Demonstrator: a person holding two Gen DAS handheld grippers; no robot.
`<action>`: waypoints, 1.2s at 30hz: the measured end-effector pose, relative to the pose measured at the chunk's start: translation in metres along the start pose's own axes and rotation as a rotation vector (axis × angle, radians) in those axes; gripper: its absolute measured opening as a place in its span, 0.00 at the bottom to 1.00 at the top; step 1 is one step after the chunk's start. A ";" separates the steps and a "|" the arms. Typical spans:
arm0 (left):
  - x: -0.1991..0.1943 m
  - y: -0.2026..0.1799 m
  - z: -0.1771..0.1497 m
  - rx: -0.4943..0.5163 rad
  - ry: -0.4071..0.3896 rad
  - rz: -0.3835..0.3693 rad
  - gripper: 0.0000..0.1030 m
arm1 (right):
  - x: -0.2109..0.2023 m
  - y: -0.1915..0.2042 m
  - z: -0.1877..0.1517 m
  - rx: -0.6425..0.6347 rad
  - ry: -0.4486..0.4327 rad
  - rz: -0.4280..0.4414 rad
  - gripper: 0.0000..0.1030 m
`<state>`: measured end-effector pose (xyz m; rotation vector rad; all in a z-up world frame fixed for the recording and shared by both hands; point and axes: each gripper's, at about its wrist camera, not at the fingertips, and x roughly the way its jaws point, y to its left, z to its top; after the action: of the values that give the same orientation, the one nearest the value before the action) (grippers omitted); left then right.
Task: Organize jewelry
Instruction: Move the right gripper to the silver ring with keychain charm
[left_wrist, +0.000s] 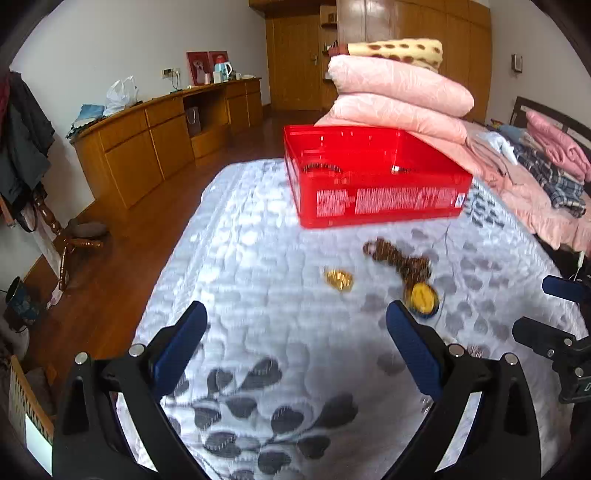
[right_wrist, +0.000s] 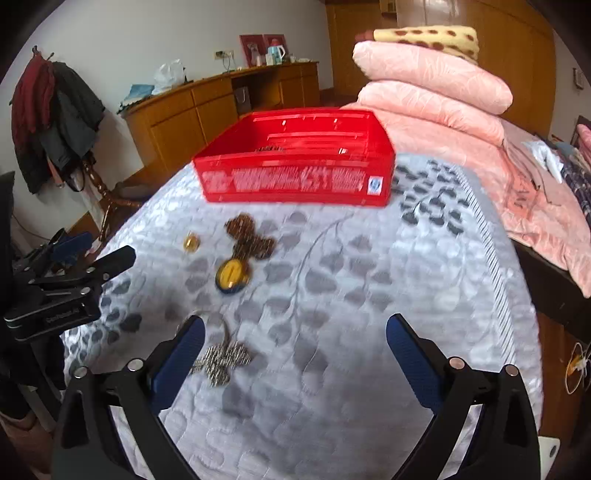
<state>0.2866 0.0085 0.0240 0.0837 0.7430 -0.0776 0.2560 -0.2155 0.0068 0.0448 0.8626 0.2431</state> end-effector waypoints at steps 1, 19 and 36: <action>0.000 0.000 -0.004 0.003 0.007 0.001 0.92 | 0.001 0.002 -0.003 -0.002 0.004 0.005 0.93; 0.001 0.040 -0.029 -0.060 0.046 0.082 0.92 | 0.026 0.059 0.002 -0.141 0.068 0.081 0.84; 0.005 0.045 -0.035 -0.051 0.062 0.082 0.92 | 0.051 0.070 -0.004 -0.163 0.123 0.053 0.57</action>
<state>0.2714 0.0564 -0.0033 0.0681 0.8023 0.0220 0.2714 -0.1360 -0.0240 -0.1005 0.9621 0.3679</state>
